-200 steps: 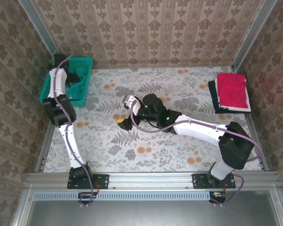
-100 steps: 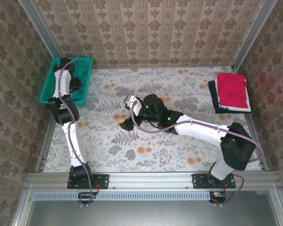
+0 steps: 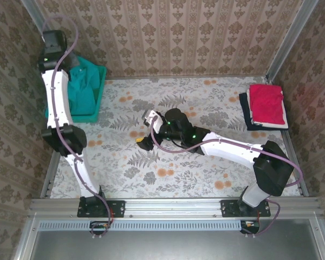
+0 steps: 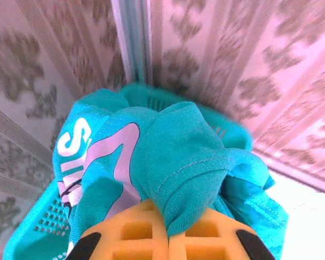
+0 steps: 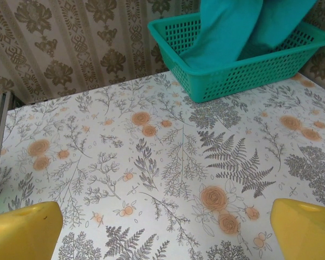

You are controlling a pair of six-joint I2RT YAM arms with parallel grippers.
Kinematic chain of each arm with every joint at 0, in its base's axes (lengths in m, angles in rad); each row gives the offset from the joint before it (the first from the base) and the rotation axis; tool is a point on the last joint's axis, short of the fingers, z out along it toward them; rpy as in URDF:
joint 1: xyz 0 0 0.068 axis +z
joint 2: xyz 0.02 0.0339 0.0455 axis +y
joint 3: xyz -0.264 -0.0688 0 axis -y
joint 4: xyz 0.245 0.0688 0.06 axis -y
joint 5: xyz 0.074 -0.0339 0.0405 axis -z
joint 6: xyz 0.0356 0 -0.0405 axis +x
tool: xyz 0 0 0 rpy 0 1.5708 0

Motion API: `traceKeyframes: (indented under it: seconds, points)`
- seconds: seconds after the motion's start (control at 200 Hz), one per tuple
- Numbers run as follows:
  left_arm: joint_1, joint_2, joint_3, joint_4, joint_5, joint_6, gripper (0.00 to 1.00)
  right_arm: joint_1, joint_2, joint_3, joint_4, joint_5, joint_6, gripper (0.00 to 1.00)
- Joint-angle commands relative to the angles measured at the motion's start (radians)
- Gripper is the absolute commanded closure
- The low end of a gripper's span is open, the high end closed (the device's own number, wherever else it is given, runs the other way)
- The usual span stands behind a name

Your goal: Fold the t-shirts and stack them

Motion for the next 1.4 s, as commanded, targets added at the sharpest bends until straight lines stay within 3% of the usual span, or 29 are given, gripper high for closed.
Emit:
traceKeyframes:
  seconds: [0.0,0.2,0.385,0.49,0.625,0.67,0.765,0.82,0.86,1.045,1.19,1.3,1.395]
  points:
    - [-0.048,-0.099,0.026,0.067,-0.029,0.08,1.0,-0.004,-0.021,0.006,0.002,0.006,0.003,0.0]
    - [-0.179,-0.255,0.026,0.129,-0.024,0.152,1.0,-0.005,-0.021,-0.004,0.021,-0.005,0.024,0.0]
    - [-0.37,-0.36,-0.001,0.155,-0.094,0.239,1.0,-0.004,-0.045,-0.042,0.042,-0.009,0.057,0.0]
    - [-0.453,-0.433,-0.143,0.191,-0.083,0.219,1.0,-0.005,-0.085,-0.096,0.062,-0.013,0.079,0.0]
    - [-0.521,-0.554,-0.482,0.301,-0.01,0.093,1.0,-0.004,-0.166,-0.184,0.087,-0.002,0.101,0.0]
    - [-0.536,-0.594,-0.605,0.347,0.033,0.051,0.86,-0.005,-0.201,-0.215,0.087,0.008,0.103,0.0]
    - [-0.546,-0.692,-0.878,0.444,0.068,-0.073,0.42,-0.007,-0.291,-0.276,0.078,0.047,0.103,0.0]
    - [-0.543,-0.75,-1.028,0.492,0.039,-0.147,0.15,-0.013,-0.334,-0.304,0.062,0.087,0.112,0.0]
    - [-0.533,-0.792,-1.12,0.508,0.007,-0.192,0.01,-0.024,-0.362,-0.318,0.042,0.121,0.132,0.0]
    - [-0.475,-0.894,-1.377,0.436,-0.049,-0.272,0.0,-0.131,-0.376,-0.278,-0.191,0.306,0.331,0.0]
    - [-0.484,-0.891,-1.537,0.438,0.024,-0.349,0.0,-0.245,-0.274,-0.205,-0.326,0.29,0.495,0.0]
    - [-0.544,-0.848,-1.635,0.475,0.082,-0.491,0.0,-0.298,-0.177,-0.185,-0.351,0.261,0.616,0.0]
    - [-0.668,-0.806,-1.689,0.518,0.078,-0.625,0.01,-0.312,-0.086,-0.162,-0.363,0.266,0.673,0.0]
